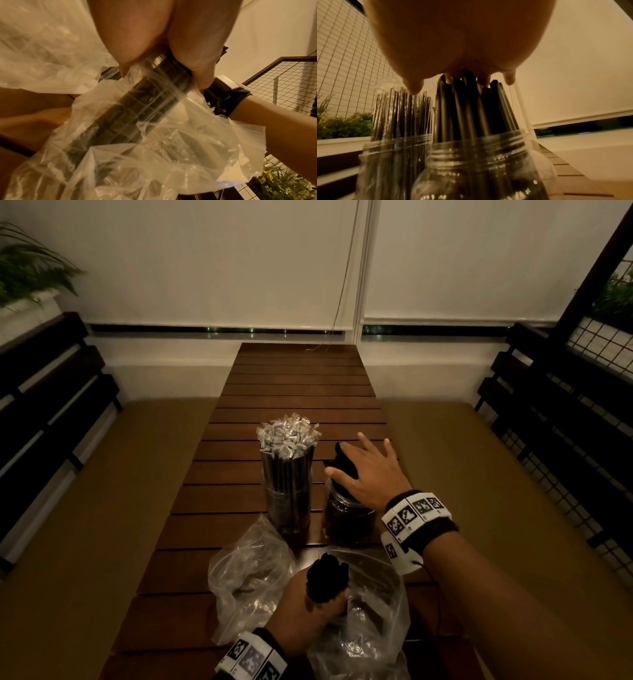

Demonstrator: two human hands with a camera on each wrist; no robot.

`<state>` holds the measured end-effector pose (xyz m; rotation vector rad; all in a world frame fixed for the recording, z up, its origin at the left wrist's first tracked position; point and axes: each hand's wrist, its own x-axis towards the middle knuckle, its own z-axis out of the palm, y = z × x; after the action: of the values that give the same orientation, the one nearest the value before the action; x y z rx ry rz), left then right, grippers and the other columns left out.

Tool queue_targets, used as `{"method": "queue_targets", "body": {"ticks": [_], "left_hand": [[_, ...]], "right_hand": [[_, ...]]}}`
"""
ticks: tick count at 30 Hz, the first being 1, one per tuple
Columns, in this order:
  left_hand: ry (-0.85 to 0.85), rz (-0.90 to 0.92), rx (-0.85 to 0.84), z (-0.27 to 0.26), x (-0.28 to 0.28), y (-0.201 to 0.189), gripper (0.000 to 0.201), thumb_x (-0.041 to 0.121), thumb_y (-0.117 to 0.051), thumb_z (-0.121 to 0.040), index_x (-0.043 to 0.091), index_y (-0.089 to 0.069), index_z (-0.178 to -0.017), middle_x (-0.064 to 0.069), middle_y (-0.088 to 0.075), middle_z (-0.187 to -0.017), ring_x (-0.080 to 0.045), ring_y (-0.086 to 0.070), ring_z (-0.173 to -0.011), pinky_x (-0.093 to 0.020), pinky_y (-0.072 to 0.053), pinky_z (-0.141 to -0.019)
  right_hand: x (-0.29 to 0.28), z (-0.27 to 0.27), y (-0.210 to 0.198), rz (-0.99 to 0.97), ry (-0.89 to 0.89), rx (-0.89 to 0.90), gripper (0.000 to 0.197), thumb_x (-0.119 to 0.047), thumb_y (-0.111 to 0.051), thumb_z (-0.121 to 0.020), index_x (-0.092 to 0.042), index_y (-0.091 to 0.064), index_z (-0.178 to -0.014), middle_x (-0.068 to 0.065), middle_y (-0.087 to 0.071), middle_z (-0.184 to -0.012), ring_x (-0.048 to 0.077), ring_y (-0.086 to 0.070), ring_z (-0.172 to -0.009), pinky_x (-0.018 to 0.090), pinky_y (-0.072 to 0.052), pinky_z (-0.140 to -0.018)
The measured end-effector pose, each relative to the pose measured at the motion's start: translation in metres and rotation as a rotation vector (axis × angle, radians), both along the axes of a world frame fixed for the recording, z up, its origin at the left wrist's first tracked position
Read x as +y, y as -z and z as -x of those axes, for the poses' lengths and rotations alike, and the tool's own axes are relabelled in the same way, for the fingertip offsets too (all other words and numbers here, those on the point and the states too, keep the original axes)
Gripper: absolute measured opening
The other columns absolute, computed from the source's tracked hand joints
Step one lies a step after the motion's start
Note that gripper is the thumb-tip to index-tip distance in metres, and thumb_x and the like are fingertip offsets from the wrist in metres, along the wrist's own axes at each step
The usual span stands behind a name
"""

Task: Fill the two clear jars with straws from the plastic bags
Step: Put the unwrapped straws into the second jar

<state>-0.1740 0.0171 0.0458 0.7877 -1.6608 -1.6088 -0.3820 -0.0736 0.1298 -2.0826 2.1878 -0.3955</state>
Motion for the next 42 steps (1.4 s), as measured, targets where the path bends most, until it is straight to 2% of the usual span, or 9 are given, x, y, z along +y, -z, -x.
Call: {"method": "queue_targets", "body": {"ticks": [6,11,16,20,25,28,33,38,42], "left_hand": [[0.002,0.043,-0.02,-0.001,0.001,-0.003,0.036,0.03,-0.066,-0.082,-0.003,-0.064,-0.093,-0.012,-0.066,-0.09,-0.008,-0.064,-0.083,-0.021,-0.052,-0.077],[0.011,0.072,-0.057,-0.001,0.003,-0.008,0.041,0.037,-0.064,-0.079,-0.002,-0.065,-0.092,-0.016,-0.064,-0.092,-0.016,-0.066,-0.085,-0.026,-0.054,-0.079],[-0.016,0.047,-0.07,-0.003,0.005,-0.007,0.042,0.036,-0.066,-0.078,-0.002,-0.065,-0.094,-0.018,-0.066,-0.094,-0.032,-0.064,-0.093,-0.035,-0.054,-0.083],[-0.027,0.041,-0.099,-0.003,0.005,-0.004,0.04,0.038,-0.067,-0.079,0.001,-0.065,-0.094,-0.019,-0.067,-0.094,-0.034,-0.065,-0.092,-0.047,-0.053,-0.084],[-0.032,0.015,-0.134,-0.003,0.006,-0.002,0.037,0.035,-0.067,-0.081,0.001,-0.064,-0.094,-0.021,-0.067,-0.095,-0.038,-0.065,-0.093,-0.054,-0.053,-0.085],[-0.028,0.018,-0.149,-0.003,0.005,-0.002,0.037,0.038,-0.068,-0.078,0.006,-0.066,-0.095,-0.017,-0.07,-0.097,-0.032,-0.068,-0.093,-0.049,-0.055,-0.086],[-0.03,0.022,-0.136,-0.003,0.005,-0.001,0.038,0.042,-0.068,-0.076,0.01,-0.069,-0.097,-0.01,-0.072,-0.099,-0.02,-0.07,-0.094,-0.041,-0.056,-0.089],[-0.074,0.094,-0.196,-0.003,0.003,0.004,0.045,0.056,-0.067,-0.074,0.016,-0.069,-0.095,-0.005,-0.071,-0.095,-0.019,-0.069,-0.09,-0.05,-0.054,-0.085],[-0.012,0.098,-0.222,0.001,0.009,-0.005,0.048,0.065,-0.065,-0.07,0.021,-0.068,-0.087,-0.004,-0.07,-0.087,-0.019,-0.069,-0.082,-0.042,-0.058,-0.075]], "right_hand": [[-0.02,-0.004,-0.005,-0.001,0.059,-0.068,0.068,-0.076,-0.044,-0.086,-0.044,-0.037,-0.145,-0.005,-0.035,-0.158,0.025,-0.029,-0.147,0.061,-0.023,-0.114],[-0.029,-0.009,0.001,0.027,0.06,-0.11,0.037,-0.051,-0.043,-0.099,-0.03,-0.068,-0.118,0.0,-0.057,-0.129,0.022,-0.053,-0.12,0.052,-0.041,-0.102],[-0.029,-0.005,-0.003,0.217,0.049,-0.293,0.024,-0.037,-0.053,-0.096,-0.022,-0.072,-0.1,-0.005,-0.057,-0.106,0.017,-0.055,-0.107,0.049,-0.047,-0.097],[-0.025,0.001,-0.01,0.403,0.138,-0.269,0.018,-0.035,-0.057,-0.094,-0.023,-0.07,-0.098,-0.004,-0.059,-0.11,0.015,-0.05,-0.109,0.037,-0.037,-0.097],[-0.019,0.006,0.008,0.113,0.063,-0.296,0.028,-0.044,-0.051,-0.098,-0.029,-0.064,-0.118,-0.004,-0.055,-0.129,0.019,-0.051,-0.123,0.043,-0.04,-0.105],[-0.007,0.01,0.002,0.203,0.036,-0.427,0.034,-0.044,-0.05,-0.1,-0.031,-0.059,-0.13,-0.005,-0.049,-0.145,0.015,-0.046,-0.134,0.043,-0.038,-0.112],[0.051,0.006,-0.019,0.448,0.131,-0.514,0.026,-0.031,-0.056,-0.1,-0.023,-0.064,-0.123,-0.008,-0.054,-0.137,-0.003,-0.044,-0.123,0.01,-0.029,-0.097],[0.131,-0.019,0.002,0.027,-0.008,-0.71,0.037,-0.018,-0.064,-0.094,-0.035,-0.06,-0.127,-0.022,-0.059,-0.126,-0.014,-0.053,-0.115,0.014,-0.045,-0.098],[0.167,-0.039,0.025,-0.236,-0.047,-0.85,0.072,-0.044,-0.078,-0.081,-0.051,-0.04,-0.142,-0.032,-0.048,-0.137,-0.015,-0.044,-0.126,0.016,-0.037,-0.103]]}}
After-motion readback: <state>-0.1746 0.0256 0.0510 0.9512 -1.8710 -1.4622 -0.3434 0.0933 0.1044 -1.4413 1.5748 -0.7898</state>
